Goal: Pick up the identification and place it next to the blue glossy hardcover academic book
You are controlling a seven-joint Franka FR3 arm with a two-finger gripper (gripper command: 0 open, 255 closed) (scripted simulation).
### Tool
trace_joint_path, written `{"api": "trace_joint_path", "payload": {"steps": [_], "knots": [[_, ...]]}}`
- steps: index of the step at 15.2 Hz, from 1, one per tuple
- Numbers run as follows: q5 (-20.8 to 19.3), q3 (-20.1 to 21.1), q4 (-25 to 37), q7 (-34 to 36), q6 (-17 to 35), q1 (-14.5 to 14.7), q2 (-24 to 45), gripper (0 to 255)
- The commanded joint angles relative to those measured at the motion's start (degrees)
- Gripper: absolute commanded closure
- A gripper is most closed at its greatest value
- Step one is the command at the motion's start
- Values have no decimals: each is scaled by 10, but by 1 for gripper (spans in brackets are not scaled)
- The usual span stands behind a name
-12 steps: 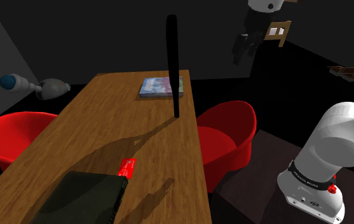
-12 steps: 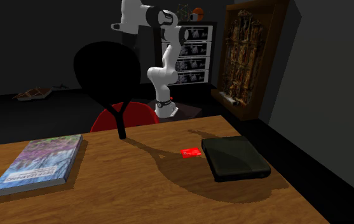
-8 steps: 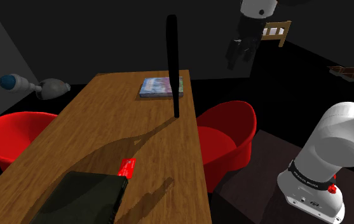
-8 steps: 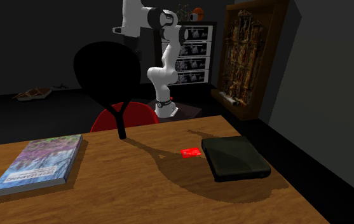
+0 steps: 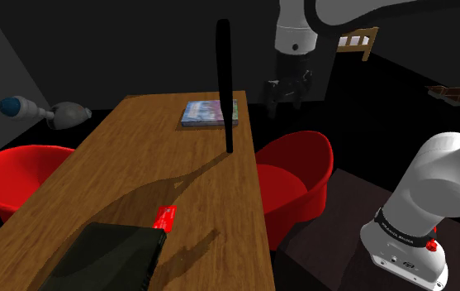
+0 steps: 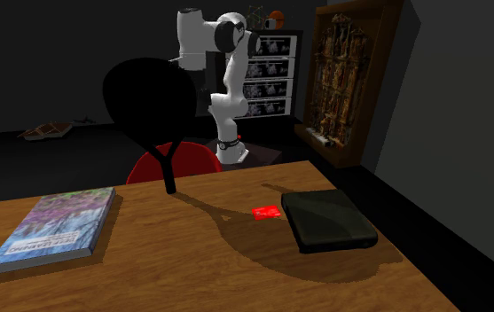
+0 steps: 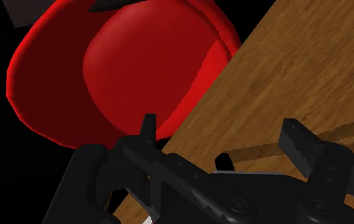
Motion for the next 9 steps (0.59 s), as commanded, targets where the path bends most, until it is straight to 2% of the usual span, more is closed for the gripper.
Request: {"api": "trace_joint_path", "payload": {"steps": [1,9], "knots": [[18,16,8,33,4,2,28,0],[75,83,65,163,42,10,169,0]]}}
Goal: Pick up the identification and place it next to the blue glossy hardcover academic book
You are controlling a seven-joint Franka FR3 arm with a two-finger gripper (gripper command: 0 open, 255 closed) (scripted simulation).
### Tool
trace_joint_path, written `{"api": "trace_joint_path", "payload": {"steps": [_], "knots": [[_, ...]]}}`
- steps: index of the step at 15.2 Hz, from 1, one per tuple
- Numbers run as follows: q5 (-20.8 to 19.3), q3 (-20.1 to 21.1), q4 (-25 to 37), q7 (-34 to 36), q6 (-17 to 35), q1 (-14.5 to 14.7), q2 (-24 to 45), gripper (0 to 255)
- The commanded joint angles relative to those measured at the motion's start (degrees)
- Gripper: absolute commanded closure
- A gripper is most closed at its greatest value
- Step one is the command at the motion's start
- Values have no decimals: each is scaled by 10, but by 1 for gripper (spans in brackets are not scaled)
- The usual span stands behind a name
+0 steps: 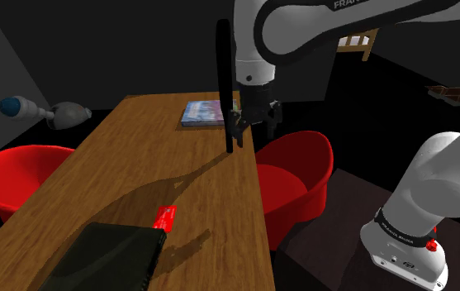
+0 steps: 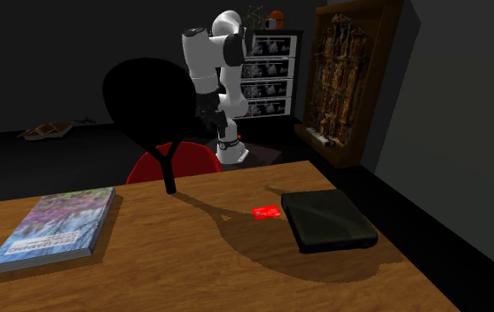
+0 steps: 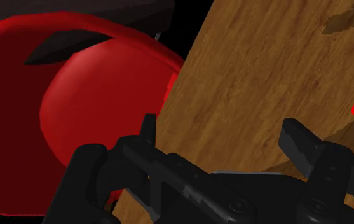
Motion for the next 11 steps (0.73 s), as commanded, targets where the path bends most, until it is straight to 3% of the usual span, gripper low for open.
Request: {"api": "trace_joint_path", "payload": {"steps": [1,11], "knots": [[10,15,22,32,11,1,43,0],[37,66,148,186,65,30,259,0]]}}
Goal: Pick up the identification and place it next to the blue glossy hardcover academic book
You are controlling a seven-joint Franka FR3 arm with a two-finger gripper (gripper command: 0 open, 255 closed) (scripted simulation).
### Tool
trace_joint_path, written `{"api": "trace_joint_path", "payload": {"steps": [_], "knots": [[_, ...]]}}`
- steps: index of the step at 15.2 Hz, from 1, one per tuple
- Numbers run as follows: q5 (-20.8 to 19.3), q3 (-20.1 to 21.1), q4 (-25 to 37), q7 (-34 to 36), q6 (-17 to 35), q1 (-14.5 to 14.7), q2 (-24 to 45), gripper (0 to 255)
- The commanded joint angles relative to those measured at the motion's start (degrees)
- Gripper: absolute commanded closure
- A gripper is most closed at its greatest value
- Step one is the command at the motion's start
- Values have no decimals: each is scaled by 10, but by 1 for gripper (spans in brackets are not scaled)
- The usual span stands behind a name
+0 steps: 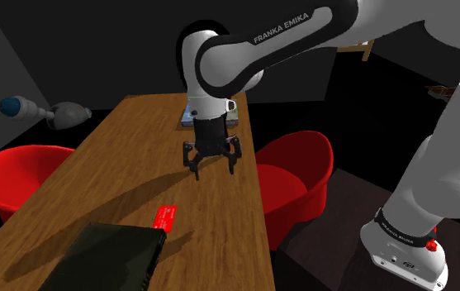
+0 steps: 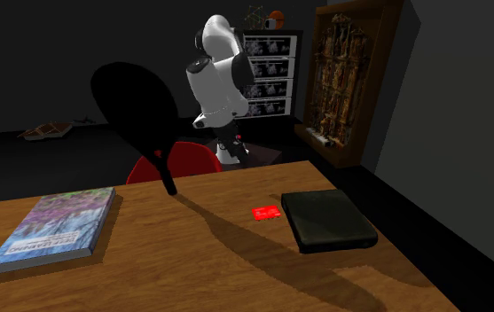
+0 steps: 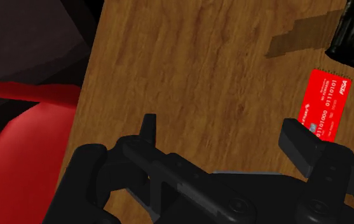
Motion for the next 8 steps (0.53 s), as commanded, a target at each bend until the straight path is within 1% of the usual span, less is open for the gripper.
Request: {"api": "trace_joint_path", "payload": {"steps": [1,8], "knots": [[1,6,33,30,10,9,49,0],[4,10,166,122,31,54,212,0]]}}
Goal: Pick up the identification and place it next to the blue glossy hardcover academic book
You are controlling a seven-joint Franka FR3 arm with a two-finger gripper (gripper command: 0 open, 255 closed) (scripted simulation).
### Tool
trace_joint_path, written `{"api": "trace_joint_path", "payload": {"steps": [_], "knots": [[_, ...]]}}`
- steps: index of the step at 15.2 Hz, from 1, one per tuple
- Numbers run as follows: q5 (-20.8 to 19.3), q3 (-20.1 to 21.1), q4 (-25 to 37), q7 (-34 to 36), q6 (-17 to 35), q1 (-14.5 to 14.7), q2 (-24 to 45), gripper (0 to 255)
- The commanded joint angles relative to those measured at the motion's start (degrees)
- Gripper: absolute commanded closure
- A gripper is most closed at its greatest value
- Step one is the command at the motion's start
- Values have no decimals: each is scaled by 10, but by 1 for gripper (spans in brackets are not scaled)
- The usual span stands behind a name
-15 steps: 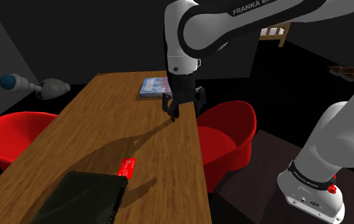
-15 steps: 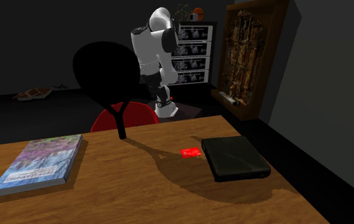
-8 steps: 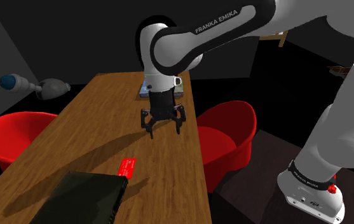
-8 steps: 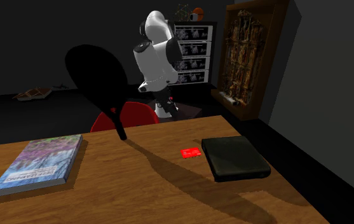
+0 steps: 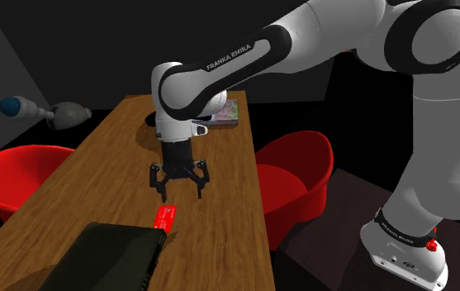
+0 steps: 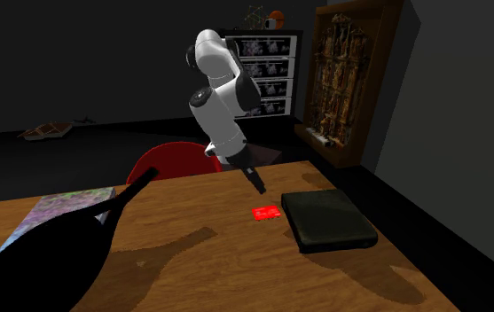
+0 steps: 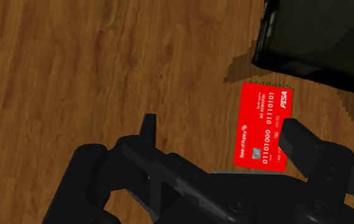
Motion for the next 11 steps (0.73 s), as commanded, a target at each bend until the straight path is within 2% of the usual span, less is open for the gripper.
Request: {"api": "trace_joint_path", "payload": {"steps": [1,5,11], "knots": [[2,-1,42,24,3,14,46,0],[6,-4,131,65,2,44,132,0],[7,-3,108,63,41,56,144,0]]}}
